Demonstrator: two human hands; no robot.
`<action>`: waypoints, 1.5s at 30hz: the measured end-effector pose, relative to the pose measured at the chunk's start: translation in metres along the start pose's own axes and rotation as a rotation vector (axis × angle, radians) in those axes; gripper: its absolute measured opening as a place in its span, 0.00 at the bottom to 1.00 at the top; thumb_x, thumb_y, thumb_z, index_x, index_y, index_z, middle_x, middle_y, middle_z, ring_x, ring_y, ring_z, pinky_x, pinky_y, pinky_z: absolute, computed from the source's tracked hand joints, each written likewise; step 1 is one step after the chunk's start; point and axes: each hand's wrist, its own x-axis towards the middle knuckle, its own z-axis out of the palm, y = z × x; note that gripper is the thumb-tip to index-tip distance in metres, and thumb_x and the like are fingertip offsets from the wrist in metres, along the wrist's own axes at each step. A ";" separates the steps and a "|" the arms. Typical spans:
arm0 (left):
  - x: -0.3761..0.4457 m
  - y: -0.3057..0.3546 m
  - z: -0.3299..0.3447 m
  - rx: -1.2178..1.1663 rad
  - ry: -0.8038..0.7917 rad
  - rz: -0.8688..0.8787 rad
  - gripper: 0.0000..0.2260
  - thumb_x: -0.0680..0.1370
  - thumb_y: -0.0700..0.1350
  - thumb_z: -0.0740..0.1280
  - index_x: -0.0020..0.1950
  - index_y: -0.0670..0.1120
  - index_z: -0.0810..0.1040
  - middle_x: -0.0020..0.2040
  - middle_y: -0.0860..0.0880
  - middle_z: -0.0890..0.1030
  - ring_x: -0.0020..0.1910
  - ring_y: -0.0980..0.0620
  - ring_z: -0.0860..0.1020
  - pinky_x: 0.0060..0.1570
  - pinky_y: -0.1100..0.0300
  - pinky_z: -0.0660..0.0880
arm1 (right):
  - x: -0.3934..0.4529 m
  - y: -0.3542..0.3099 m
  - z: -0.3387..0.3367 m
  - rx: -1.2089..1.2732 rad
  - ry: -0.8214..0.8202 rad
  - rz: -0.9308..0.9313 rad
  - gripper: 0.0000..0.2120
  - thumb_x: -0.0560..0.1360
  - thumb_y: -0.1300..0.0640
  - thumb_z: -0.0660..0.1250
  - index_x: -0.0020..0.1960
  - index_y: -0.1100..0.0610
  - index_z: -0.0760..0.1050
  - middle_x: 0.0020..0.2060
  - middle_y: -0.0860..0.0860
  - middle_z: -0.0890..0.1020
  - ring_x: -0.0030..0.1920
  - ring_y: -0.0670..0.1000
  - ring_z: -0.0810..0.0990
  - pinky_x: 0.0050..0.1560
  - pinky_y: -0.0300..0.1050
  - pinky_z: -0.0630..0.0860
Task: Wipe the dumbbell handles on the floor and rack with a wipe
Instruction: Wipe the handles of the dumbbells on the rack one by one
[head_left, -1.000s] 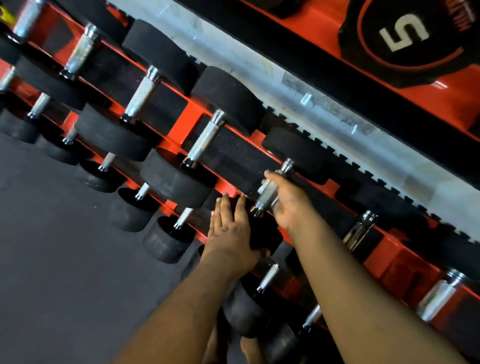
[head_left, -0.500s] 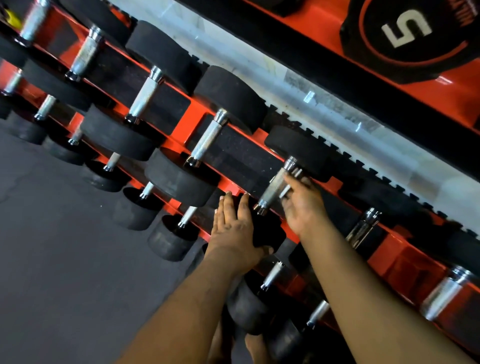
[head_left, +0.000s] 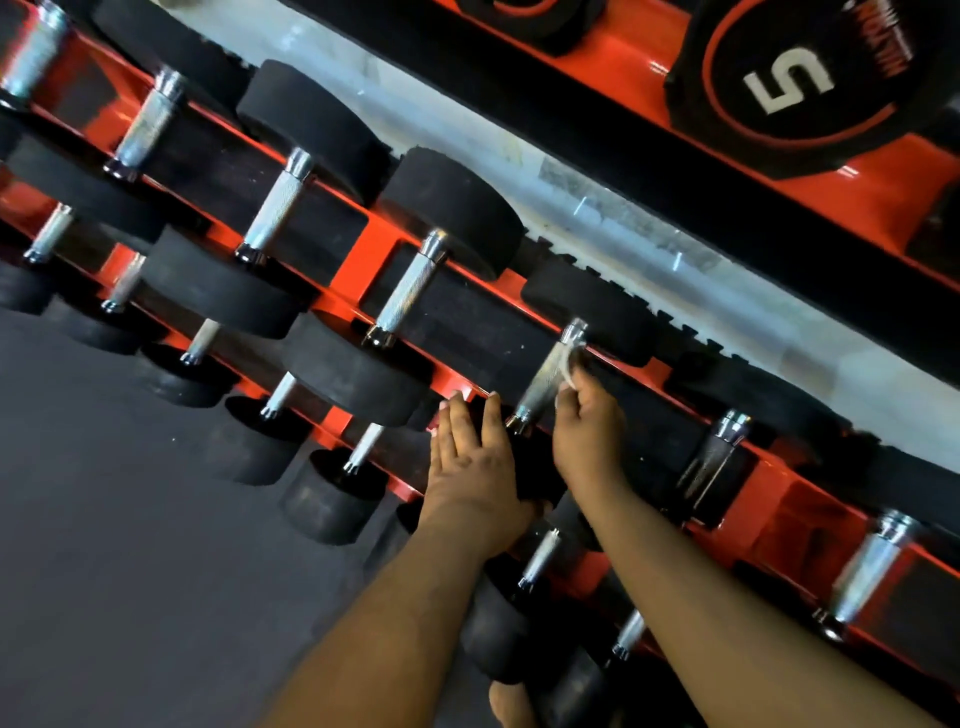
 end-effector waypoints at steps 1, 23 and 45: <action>0.001 0.000 0.000 0.000 -0.015 -0.004 0.59 0.72 0.63 0.75 0.80 0.51 0.30 0.78 0.38 0.28 0.79 0.40 0.30 0.79 0.45 0.38 | -0.006 0.001 0.001 -0.035 -0.051 -0.022 0.18 0.82 0.62 0.61 0.71 0.55 0.76 0.60 0.59 0.83 0.60 0.58 0.81 0.59 0.43 0.74; 0.006 -0.002 -0.009 -0.023 -0.138 0.041 0.55 0.74 0.60 0.72 0.81 0.52 0.31 0.77 0.37 0.26 0.77 0.40 0.26 0.77 0.45 0.32 | 0.030 0.010 -0.020 -1.065 -0.268 -0.926 0.29 0.75 0.65 0.60 0.76 0.56 0.69 0.76 0.53 0.68 0.79 0.55 0.59 0.79 0.55 0.52; 0.005 -0.003 -0.007 0.016 -0.123 0.051 0.53 0.75 0.61 0.70 0.81 0.49 0.32 0.76 0.35 0.26 0.77 0.39 0.27 0.77 0.45 0.33 | -0.018 0.036 -0.033 -0.229 -0.266 -0.317 0.23 0.78 0.66 0.61 0.70 0.49 0.77 0.67 0.45 0.78 0.67 0.44 0.76 0.68 0.32 0.69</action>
